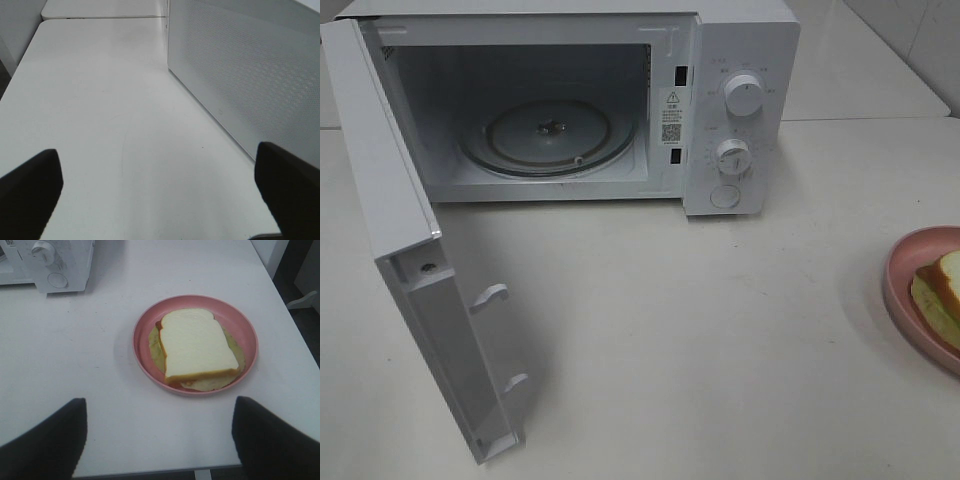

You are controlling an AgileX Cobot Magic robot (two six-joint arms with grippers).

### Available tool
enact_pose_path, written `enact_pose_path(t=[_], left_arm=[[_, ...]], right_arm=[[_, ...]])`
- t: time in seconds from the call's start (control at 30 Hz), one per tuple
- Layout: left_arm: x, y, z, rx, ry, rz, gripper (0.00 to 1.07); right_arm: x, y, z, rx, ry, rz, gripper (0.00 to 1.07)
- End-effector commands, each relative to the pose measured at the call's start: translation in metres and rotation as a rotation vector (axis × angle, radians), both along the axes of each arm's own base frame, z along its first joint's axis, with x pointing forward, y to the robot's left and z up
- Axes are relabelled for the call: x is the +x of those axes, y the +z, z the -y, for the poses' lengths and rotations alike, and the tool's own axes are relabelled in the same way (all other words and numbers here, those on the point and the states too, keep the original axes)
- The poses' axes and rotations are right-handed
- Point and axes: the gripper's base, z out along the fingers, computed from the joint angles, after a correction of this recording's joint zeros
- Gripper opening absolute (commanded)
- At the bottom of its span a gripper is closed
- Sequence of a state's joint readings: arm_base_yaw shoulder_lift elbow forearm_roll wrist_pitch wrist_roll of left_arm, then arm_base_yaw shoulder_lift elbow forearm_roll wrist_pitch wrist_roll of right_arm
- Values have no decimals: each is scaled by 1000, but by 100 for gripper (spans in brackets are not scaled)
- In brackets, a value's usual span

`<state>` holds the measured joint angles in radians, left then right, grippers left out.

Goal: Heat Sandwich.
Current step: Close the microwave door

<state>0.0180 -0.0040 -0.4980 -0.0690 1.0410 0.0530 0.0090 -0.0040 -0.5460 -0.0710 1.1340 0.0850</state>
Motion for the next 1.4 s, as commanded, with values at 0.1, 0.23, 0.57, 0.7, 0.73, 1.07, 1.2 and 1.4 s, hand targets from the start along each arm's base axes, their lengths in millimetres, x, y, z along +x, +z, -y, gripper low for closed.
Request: enact_pose_path(t=[0.1,0.23,0.57,0.7,0.73,1.07,1.2,1.4], left_arm=[[-2,-1,0,-3,-4,20,100],[-2,-1,0,-3,-4,20,100],[-2,-1,0,-3,-4,20,100],[-2,-1,0,-3,-4,20,100],[-2,-1,0,-3,-4,20,100],[-2,-1,0,-3,-4,20,100],[-2,-1,0,-3,-4,20,100],[-2,-1,0,-3,-4,20,100]], right_arm=[[1,-1,-1,-5,3,66,76],[6,-4,-2,-7,22,80,76],[6,-4,-3,-10,28,80,76],[6,-4,-3,-10,28,80,76],[6,-4,-3,-10,28,80,76],[6,-4,-3,-9,28,80,76],[6,-4,-3,-9,28,80,76],[6,-4,-3,-9,28,80,76]])
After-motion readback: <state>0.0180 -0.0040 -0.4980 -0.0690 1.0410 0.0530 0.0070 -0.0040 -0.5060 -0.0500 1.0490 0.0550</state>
